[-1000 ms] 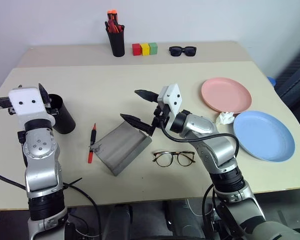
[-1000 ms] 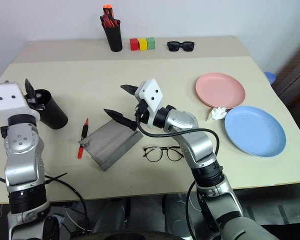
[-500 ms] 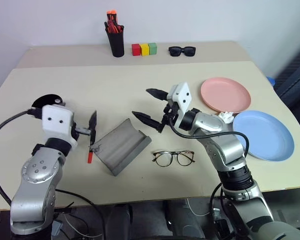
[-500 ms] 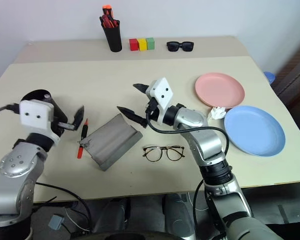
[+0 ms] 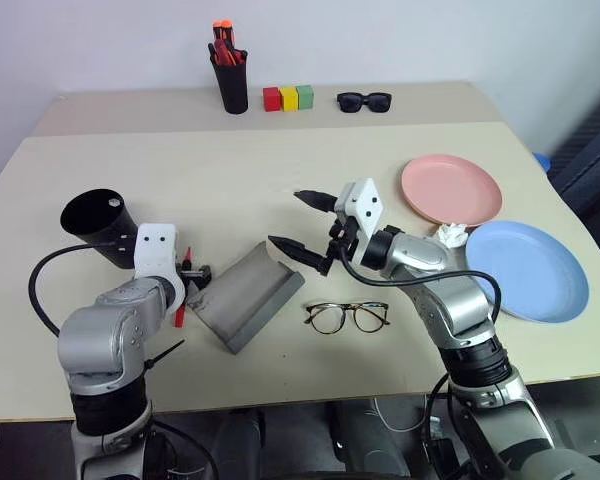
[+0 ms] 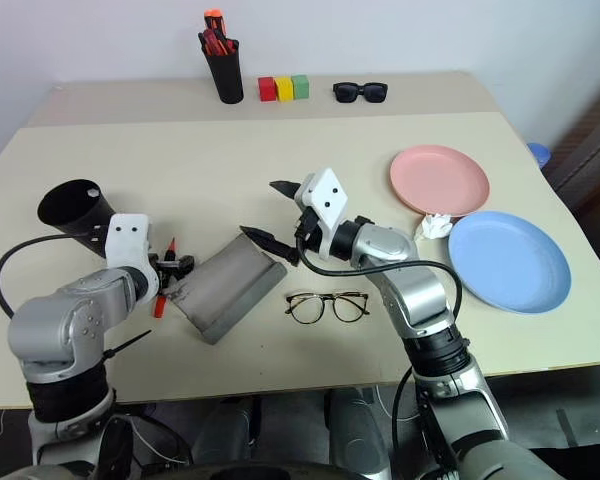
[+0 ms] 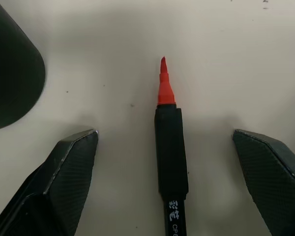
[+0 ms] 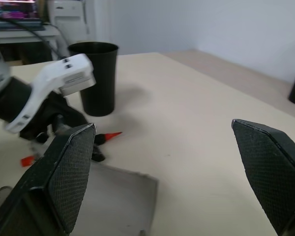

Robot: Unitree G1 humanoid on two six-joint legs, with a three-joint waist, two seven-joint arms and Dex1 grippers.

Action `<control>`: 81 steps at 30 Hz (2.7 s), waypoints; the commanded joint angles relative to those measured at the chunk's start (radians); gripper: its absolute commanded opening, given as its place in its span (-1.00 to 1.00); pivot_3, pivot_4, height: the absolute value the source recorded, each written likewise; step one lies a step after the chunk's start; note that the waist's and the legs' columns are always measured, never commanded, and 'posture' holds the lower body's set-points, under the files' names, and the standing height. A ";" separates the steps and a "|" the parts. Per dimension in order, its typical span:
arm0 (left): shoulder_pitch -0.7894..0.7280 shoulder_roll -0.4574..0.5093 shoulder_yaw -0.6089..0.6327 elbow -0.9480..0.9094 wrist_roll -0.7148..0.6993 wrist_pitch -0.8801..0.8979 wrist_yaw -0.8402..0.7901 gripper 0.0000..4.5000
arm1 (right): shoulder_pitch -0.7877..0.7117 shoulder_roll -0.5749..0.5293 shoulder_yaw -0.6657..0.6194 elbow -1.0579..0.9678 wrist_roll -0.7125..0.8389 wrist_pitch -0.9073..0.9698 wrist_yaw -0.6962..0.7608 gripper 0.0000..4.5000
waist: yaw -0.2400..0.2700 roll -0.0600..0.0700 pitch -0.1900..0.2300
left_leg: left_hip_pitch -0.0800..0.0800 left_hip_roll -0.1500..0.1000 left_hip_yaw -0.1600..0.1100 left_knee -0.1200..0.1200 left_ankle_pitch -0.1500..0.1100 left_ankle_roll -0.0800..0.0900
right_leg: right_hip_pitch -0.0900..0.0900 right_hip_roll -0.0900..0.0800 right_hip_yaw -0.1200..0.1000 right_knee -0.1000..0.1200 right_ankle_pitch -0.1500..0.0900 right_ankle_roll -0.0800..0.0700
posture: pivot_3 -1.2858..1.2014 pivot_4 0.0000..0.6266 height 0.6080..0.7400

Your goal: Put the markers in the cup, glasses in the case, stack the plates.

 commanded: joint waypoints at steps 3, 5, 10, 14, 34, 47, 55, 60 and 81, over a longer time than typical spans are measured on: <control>-0.002 0.021 -0.009 0.033 0.017 0.013 -0.006 -0.21 | 0.021 -0.030 0.001 -0.087 0.032 0.027 0.044 1.00 | 0.001 0.000 0.000 | 0.000 0.000 0.000 0.000 0.000 0.000 | 0.000 0.000 0.000 0.000 0.000 0.000 | 0.03 -0.52 1.00; -0.007 0.035 -0.024 0.039 0.022 -0.023 -0.006 -0.72 | 0.029 -0.044 0.009 -0.099 0.036 0.037 0.063 1.00 | 0.001 0.000 0.000 | 0.000 0.000 0.000 0.000 0.000 0.000 | 0.000 0.000 0.000 0.000 0.000 0.000 | 0.03 -0.52 1.00; -0.037 0.064 -0.063 -0.009 0.014 -0.312 -0.044 -0.98 | 0.029 -0.043 0.012 -0.098 0.030 0.038 0.063 1.00 | 0.003 0.000 0.000 | 0.000 0.000 0.000 0.000 0.000 0.000 | 0.000 0.000 0.000 0.000 0.000 0.000 | 0.03 -0.52 1.00; -0.075 0.056 -0.031 -0.066 0.024 -0.649 -0.065 -0.98 | 0.020 -0.031 0.011 -0.086 0.024 0.030 0.055 1.00 | 0.006 0.000 0.000 | -0.001 0.000 0.000 0.000 0.000 -0.001 | 0.000 -0.001 0.000 -0.001 0.000 -0.001 | 0.03 -0.52 1.00; -0.016 0.118 0.119 0.221 0.266 -1.229 0.160 -0.98 | -0.103 0.138 0.044 0.030 -0.016 -0.064 -0.019 1.00 | 0.003 0.000 0.000 | -0.001 0.000 0.000 0.000 0.000 -0.001 | -0.001 -0.001 0.000 0.000 0.000 0.000 | 0.03 -0.52 1.00; 0.017 0.089 0.108 0.273 0.269 -1.281 0.174 -0.98 | -0.070 0.133 0.052 0.003 -0.012 -0.061 -0.015 1.00 | 0.003 0.000 0.000 | -0.001 0.000 0.000 0.000 0.000 -0.001 | -0.001 -0.001 0.000 0.000 0.000 0.000 | 0.03 -0.52 1.00; 0.026 0.070 0.117 0.266 0.258 -1.276 0.175 -0.15 | -0.071 0.132 0.053 0.009 -0.013 -0.063 -0.007 1.00 | 0.003 0.000 0.000 | -0.001 0.000 0.000 0.000 0.000 -0.001 | -0.001 -0.001 0.000 0.000 0.000 0.000 | 0.03 -0.52 1.00; 0.020 0.071 0.117 0.265 0.266 -1.278 0.183 0.67 | -0.069 0.130 0.054 0.006 -0.013 -0.059 -0.005 1.00 | 0.003 0.000 0.000 | -0.001 0.000 0.000 0.000 0.000 -0.001 | -0.001 -0.001 0.000 0.000 0.000 0.000 | 0.03 -0.52 1.00; 0.171 0.570 -0.218 -0.169 -0.518 -0.482 -0.614 0.98 | 0.081 -0.467 -0.129 -0.059 -0.017 -0.020 0.270 1.00 | -0.017 0.002 0.002 | 0.000 0.000 0.003 0.002 0.000 0.000 | 0.000 0.000 0.002 -0.001 -0.005 -0.002 | 0.03 -0.52 1.00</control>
